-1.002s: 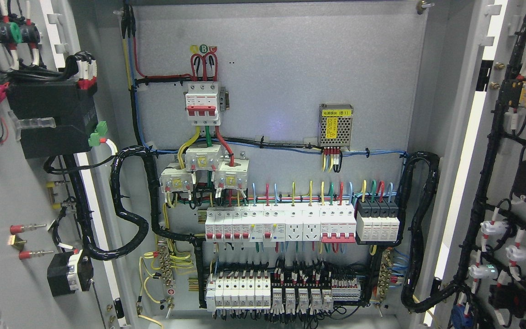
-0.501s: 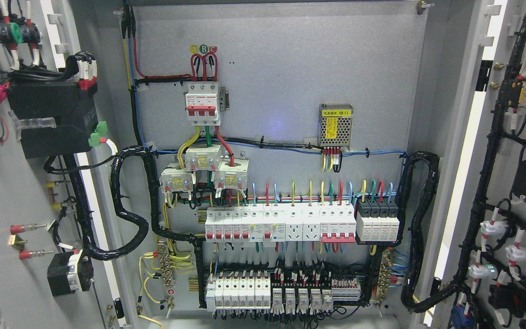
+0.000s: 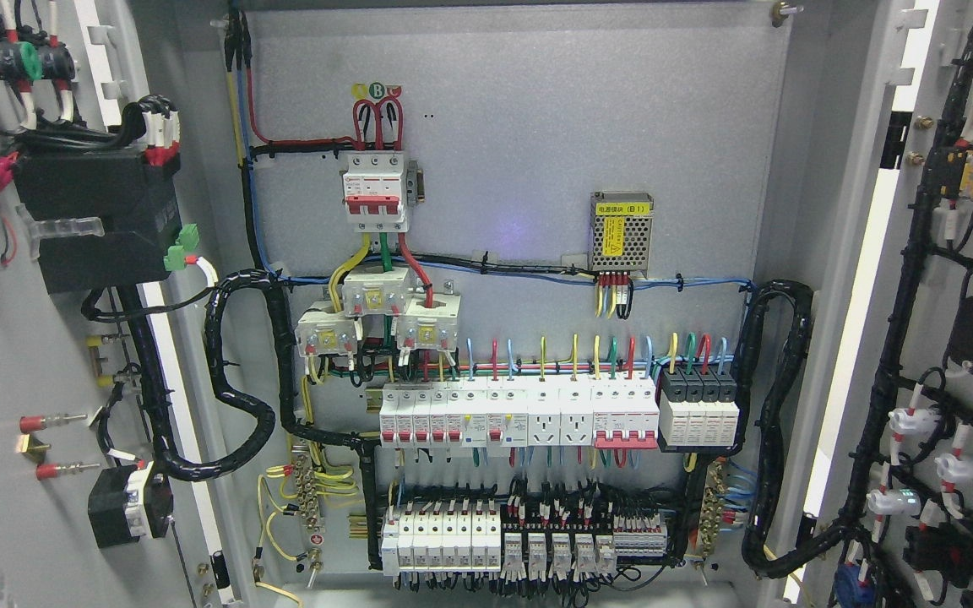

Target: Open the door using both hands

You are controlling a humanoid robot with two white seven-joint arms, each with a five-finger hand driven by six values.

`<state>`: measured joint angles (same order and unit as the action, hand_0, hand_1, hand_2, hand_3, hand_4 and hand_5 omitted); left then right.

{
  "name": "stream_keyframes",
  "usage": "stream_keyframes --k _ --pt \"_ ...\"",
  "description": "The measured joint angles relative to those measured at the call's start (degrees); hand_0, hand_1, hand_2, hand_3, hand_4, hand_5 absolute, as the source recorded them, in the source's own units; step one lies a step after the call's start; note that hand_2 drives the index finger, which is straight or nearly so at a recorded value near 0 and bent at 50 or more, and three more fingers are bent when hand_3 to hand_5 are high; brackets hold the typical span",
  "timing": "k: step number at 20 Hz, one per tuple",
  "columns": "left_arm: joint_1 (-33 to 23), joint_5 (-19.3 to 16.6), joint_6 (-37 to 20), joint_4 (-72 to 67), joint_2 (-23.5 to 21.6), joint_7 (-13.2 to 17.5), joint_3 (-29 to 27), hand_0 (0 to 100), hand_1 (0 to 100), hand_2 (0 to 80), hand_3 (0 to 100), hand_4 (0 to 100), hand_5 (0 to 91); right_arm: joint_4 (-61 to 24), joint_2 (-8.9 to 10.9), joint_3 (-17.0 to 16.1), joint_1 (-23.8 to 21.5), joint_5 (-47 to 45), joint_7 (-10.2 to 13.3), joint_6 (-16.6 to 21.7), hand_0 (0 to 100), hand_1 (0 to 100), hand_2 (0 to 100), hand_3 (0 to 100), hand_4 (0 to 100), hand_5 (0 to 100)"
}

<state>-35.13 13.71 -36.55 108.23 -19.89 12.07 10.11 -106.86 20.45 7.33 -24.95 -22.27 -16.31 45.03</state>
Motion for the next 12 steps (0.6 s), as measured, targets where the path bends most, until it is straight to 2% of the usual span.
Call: stream_keyframes --k 6,12 --pt "1.39 0.95 -1.60 2.82 -0.53 -0.07 -0.74 0 0 0.0 0 3 0.0 -2.01 0.53 -1.54 -0.25 -5.25 0.07 0.01 0 0 0 0 0 0" --pt "2.52 1.37 -6.30 4.91 -0.89 -0.19 -1.22 0 0 0.0 0 3 0.0 -3.52 0.69 -2.50 -0.05 -7.61 0.12 0.01 0 0 0 0 0 0"
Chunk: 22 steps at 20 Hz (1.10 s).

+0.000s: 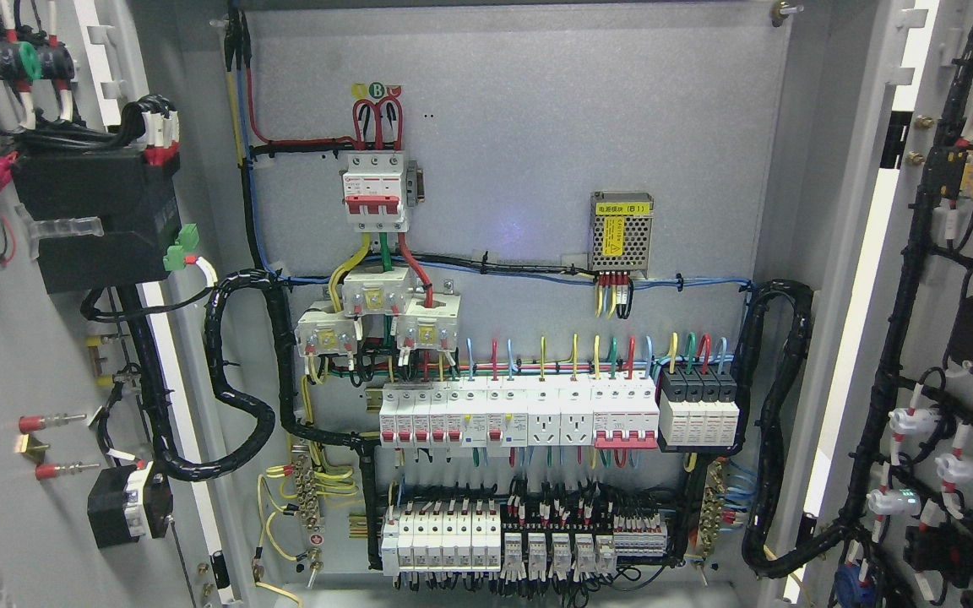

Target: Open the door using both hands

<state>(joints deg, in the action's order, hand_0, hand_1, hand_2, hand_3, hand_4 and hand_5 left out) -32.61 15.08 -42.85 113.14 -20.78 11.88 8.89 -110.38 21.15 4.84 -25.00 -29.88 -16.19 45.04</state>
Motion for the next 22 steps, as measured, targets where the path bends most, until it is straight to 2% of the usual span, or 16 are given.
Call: stream_keyframes --k 22 --pt "6.39 2.81 -1.36 2.43 -0.89 -2.26 -0.99 0 0 0.0 0 3 0.0 -0.14 0.62 -2.89 2.02 -2.08 -0.12 0.02 0 0 0 0 0 0"
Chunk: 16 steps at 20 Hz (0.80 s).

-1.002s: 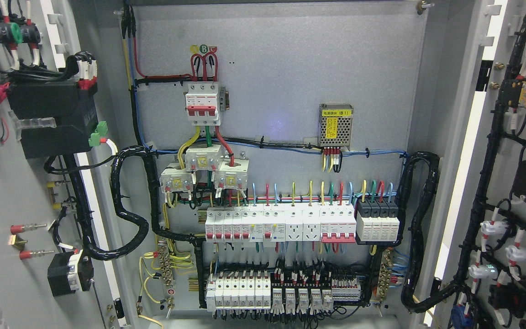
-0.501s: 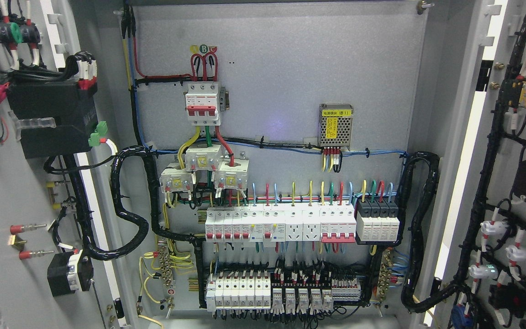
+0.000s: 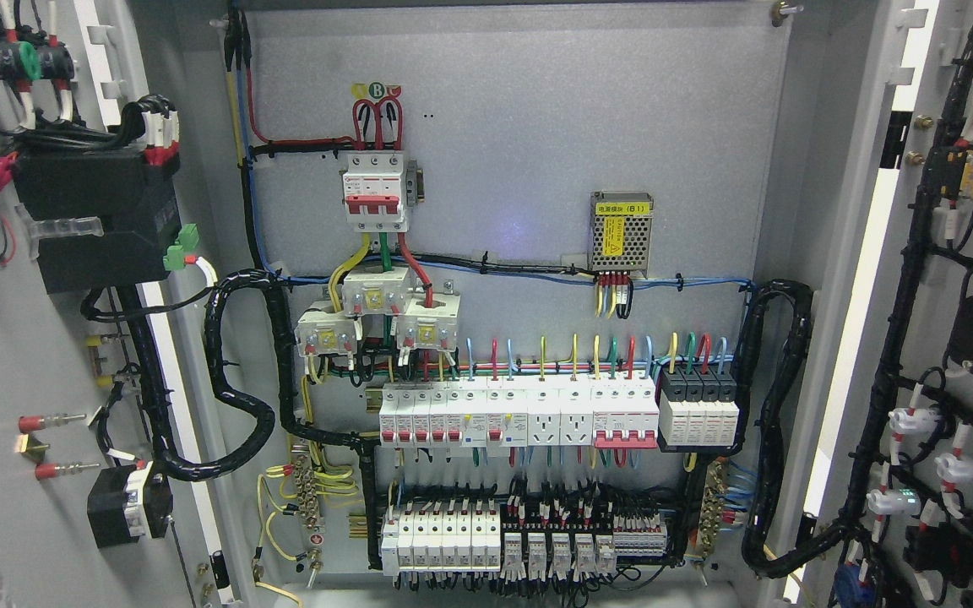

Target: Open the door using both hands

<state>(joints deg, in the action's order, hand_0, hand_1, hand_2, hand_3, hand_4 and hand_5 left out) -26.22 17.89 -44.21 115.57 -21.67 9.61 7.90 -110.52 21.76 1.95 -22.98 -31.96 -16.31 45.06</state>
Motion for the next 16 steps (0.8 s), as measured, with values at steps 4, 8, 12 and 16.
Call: stream_keyframes --k 4,8,12,16 --pt "0.27 1.24 0.00 0.11 -0.49 -0.01 -0.53 0 0 0.0 0 3 0.0 0.39 0.62 -0.60 0.00 -2.30 -0.03 -0.04 0 0 0 0 0 0" --pt "0.38 2.61 -0.01 0.14 -1.04 -0.04 -1.19 0 0 0.0 0 3 0.0 0.67 1.28 -1.51 -0.08 -4.00 -0.05 -0.05 0 0 0 0 0 0" --pt "0.40 3.46 -0.02 0.16 -1.40 -0.04 -1.67 0 0 0.0 0 3 0.0 0.94 2.26 -2.57 -0.15 -5.02 -0.08 -0.06 0 0 0 0 0 0" --pt "0.37 4.40 -0.02 0.17 -1.67 -0.04 -2.33 0 0 0.0 0 3 0.0 1.21 3.24 -3.47 -0.18 -5.56 -0.14 -0.07 0 0 0 0 0 0"
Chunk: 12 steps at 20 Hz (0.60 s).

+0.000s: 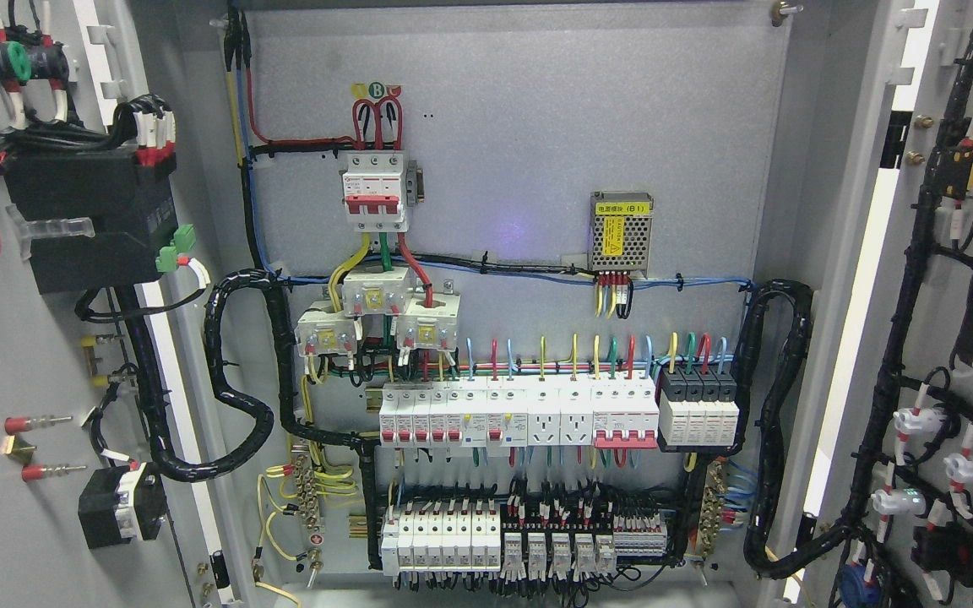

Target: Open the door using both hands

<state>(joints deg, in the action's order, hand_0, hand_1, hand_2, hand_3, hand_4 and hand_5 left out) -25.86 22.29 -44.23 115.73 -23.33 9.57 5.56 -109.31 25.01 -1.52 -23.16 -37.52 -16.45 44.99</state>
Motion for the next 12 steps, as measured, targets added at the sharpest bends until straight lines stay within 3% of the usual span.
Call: stream_keyframes --k 12 --pt "-1.67 5.12 -0.01 -0.10 -0.67 -0.11 -3.33 0 0 0.0 0 3 0.0 0.47 3.72 -1.29 -0.23 -2.43 -0.20 -0.01 0 0 0 0 0 0"
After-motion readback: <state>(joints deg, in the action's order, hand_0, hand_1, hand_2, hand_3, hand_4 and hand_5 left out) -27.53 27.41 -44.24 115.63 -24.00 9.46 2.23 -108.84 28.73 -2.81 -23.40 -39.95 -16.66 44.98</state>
